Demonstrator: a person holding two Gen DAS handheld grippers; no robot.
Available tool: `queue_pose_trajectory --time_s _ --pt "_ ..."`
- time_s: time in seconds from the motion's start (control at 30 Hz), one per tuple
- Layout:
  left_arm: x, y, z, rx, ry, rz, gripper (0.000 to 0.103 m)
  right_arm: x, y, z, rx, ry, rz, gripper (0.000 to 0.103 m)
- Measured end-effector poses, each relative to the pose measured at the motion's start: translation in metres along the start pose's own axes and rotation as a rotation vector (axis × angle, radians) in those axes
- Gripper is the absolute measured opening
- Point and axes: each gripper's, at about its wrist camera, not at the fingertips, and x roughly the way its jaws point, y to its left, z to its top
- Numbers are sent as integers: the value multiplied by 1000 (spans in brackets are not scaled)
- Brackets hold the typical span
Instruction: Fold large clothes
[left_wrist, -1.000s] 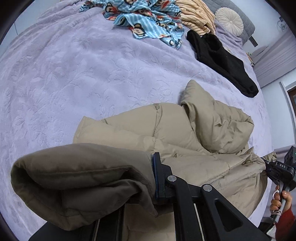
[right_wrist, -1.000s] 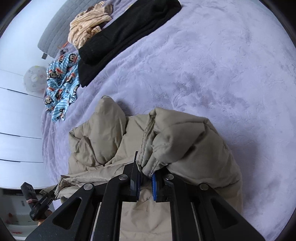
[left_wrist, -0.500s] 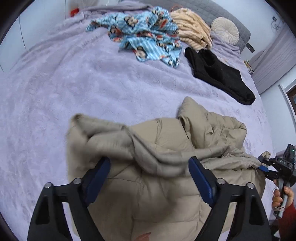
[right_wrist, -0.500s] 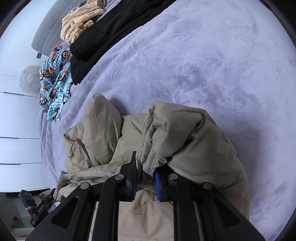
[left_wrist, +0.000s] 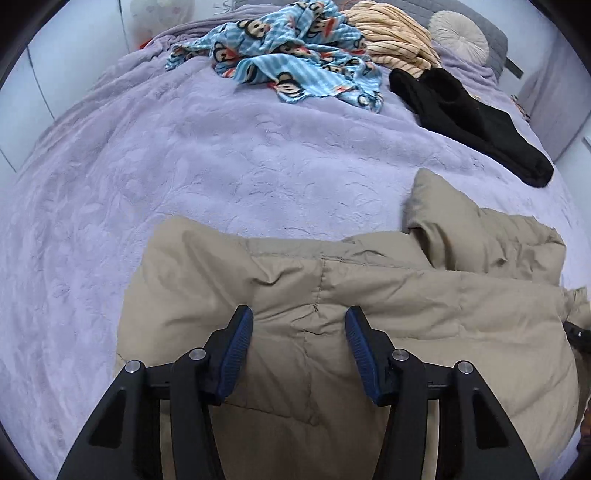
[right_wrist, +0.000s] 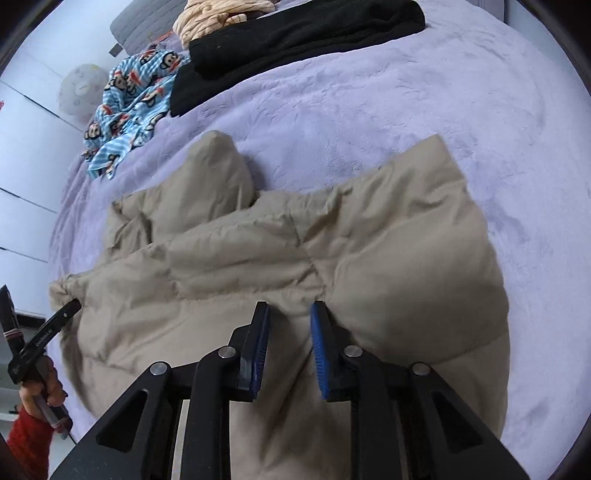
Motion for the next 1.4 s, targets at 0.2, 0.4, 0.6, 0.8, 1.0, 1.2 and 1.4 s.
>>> queue_pose_trajectory --time_s 0.2,0.4,0.6,0.8,1.0,1.2,1.4 --pt "28 -11 6 54 -58 9 56 34 -15 16 48 -34 26 5" --pt "20 -16 17 33 -48 51 56 35 -15 23 108 -34 16 4" --pt "-63 -56 -3 187 -127 -264 56 -25 53 2 -62 -114 206 13" --pt "-2 -100 -20 251 -48 -232 56 48 90 -10 -164 16 201 10" --pt "26 -100 0 227 -46 -224 56 71 64 7 -92 44 258 0" --pt "7 -40 14 216 -84 -64 56 24 26 21 -153 0 123 0" --pt "33 18 22 103 -58 -30 58 12 -78 38 163 -61 62 0"
